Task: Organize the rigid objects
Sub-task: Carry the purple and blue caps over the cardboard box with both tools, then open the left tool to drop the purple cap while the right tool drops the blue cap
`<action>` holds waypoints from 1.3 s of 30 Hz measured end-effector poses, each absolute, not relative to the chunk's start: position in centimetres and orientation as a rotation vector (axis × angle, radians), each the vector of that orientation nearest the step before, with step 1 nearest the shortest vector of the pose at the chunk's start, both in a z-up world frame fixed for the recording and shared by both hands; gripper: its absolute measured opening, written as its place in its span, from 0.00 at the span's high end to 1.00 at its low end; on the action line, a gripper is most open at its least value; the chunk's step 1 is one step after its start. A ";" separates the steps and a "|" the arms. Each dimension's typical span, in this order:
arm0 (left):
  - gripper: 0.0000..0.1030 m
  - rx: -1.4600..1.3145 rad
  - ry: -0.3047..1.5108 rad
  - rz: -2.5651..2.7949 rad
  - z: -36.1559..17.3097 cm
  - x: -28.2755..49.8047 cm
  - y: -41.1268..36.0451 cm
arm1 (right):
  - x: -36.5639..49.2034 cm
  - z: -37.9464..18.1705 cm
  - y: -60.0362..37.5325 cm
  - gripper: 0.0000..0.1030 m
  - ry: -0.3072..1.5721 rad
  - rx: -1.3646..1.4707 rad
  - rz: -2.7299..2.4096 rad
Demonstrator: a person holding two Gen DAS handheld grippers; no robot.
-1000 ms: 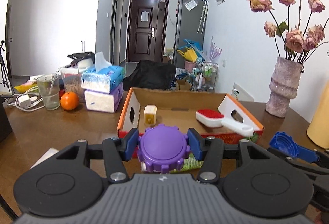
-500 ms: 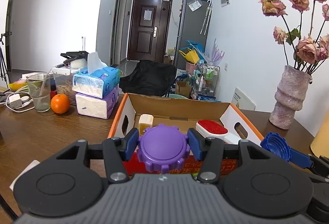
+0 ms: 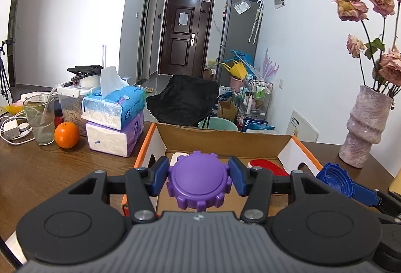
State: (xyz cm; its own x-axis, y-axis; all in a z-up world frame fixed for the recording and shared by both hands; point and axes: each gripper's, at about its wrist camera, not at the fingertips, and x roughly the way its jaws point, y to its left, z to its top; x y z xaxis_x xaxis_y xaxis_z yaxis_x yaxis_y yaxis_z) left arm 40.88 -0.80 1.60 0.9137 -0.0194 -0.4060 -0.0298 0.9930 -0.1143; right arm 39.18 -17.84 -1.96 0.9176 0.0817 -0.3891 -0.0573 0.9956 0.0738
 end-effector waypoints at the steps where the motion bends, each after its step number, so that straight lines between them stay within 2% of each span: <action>1: 0.48 -0.119 0.418 0.007 1.6 41.2 -0.8 | 39.5 -1.9 -17.8 0.49 0.401 0.061 0.071; 26: 0.48 -0.071 0.452 0.024 0.0 48.4 -1.0 | 47.3 -3.0 -17.0 0.49 0.418 0.017 0.086; 39: 0.48 -0.049 0.505 0.045 -1.2 50.8 -0.8 | 50.0 -4.0 -16.1 0.49 0.512 -0.012 0.113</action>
